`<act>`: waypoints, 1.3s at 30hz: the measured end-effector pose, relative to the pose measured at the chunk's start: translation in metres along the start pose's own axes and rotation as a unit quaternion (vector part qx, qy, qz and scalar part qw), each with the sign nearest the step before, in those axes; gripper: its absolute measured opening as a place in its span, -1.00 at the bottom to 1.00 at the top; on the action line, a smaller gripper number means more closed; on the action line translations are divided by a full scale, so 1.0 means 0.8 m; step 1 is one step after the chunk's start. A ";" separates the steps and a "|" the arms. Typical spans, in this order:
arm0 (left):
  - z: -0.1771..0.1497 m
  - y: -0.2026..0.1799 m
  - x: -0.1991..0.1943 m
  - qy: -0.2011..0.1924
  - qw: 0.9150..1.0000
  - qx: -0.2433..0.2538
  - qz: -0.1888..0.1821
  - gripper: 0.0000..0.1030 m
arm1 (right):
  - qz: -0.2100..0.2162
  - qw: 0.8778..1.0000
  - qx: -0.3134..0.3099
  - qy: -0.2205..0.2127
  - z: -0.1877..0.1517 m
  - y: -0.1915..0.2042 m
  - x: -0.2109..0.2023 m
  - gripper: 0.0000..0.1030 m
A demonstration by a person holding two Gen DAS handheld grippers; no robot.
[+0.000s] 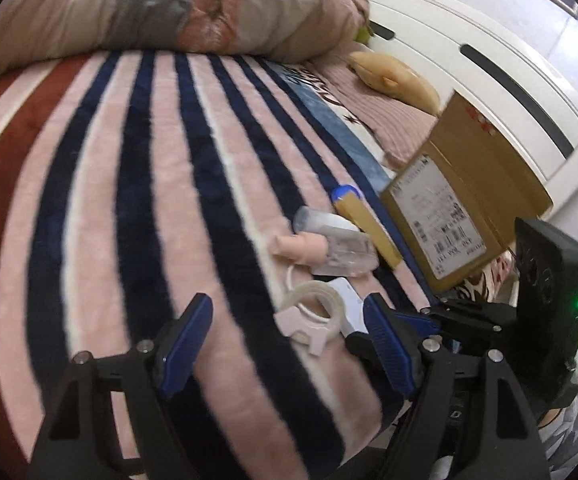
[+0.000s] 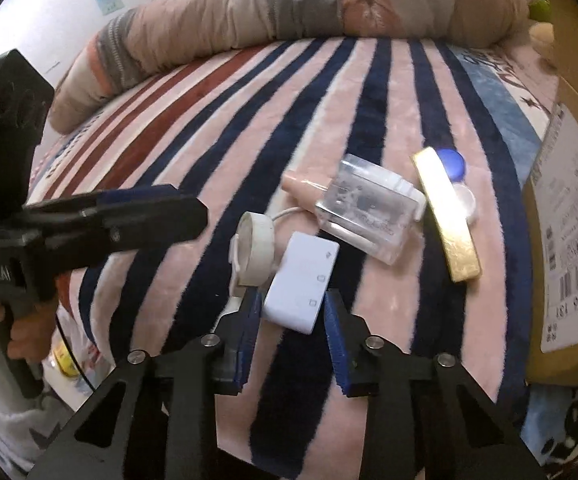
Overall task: Organize rigid objects
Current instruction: 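Grasp the white USB adapter with the right gripper while the left grasps the white tape roll, then carry the adapter into the box with the right gripper while the left carries the tape roll there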
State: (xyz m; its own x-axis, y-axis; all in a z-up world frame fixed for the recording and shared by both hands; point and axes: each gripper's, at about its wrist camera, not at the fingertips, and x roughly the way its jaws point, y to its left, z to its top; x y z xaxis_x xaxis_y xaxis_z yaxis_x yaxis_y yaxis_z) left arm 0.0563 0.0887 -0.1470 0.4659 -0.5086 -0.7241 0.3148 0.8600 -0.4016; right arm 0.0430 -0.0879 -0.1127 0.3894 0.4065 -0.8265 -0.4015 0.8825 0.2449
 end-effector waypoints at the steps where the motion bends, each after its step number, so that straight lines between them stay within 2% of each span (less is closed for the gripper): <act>1: 0.001 -0.004 0.005 0.003 1.000 0.005 -0.002 0.46 | -0.008 1.000 0.001 -0.001 -0.001 -0.001 -0.003 -0.54; 4: -0.001 -0.013 0.017 0.014 1.000 0.017 -0.002 0.36 | -0.040 0.999 0.001 -0.002 -0.005 -0.009 -0.014 -0.55; 6: -0.003 -0.018 0.026 0.022 1.000 0.019 -0.006 0.12 | -0.042 0.999 0.006 0.000 -0.009 -0.015 -0.017 -0.55; 7: -0.005 -0.019 0.031 0.026 0.999 0.021 -0.006 0.06 | -0.044 0.999 0.007 0.001 -0.010 -0.017 -0.018 -0.55; 10: -0.009 -0.022 0.043 0.029 0.999 0.026 0.013 -0.20 | -0.052 0.999 -0.003 0.002 -0.014 -0.015 -0.020 -0.55; 15: -0.011 -0.028 0.041 0.026 0.998 0.038 0.035 -0.21 | -0.044 0.999 0.002 0.004 -0.015 -0.019 -0.021 -0.55; 20: -0.016 -0.020 0.015 0.016 0.996 0.042 0.080 -0.21 | -0.036 0.999 -0.006 0.001 -0.028 -0.018 -0.030 -0.54; 22: -0.018 -0.010 0.002 0.012 0.994 0.036 0.100 -0.21 | -0.029 1.000 0.001 -0.001 -0.030 -0.019 -0.027 -0.32; 24: -0.020 -0.001 -0.006 0.012 0.993 0.032 0.115 -0.21 | -0.022 1.000 0.009 -0.004 -0.029 -0.021 -0.024 -0.23; 30: -0.029 0.015 0.005 0.019 0.992 0.015 0.125 -0.13 | -0.035 0.999 -0.017 -0.016 -0.021 -0.010 -0.010 -0.23; 33: -0.030 0.012 0.013 0.016 0.990 0.023 0.137 -0.13 | -0.039 0.998 -0.038 -0.011 -0.020 -0.002 -0.006 -0.47; 36: -0.030 0.009 0.014 0.017 0.988 0.037 0.151 -0.21 | -0.041 0.998 -0.053 -0.011 -0.021 0.005 -0.008 -0.48; 39: -0.032 0.009 0.010 0.014 0.989 0.039 0.145 -0.21 | -0.025 0.998 -0.053 -0.014 -0.023 0.008 -0.011 -0.48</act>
State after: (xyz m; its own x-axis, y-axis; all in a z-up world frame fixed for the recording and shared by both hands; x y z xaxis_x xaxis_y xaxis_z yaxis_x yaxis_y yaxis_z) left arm 0.0415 0.0920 -0.1701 0.5224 -0.2394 -0.8184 0.2349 0.9630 -0.1318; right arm 0.0220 -0.0904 -0.1129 0.4325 0.3707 -0.8219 -0.4666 0.8720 0.1478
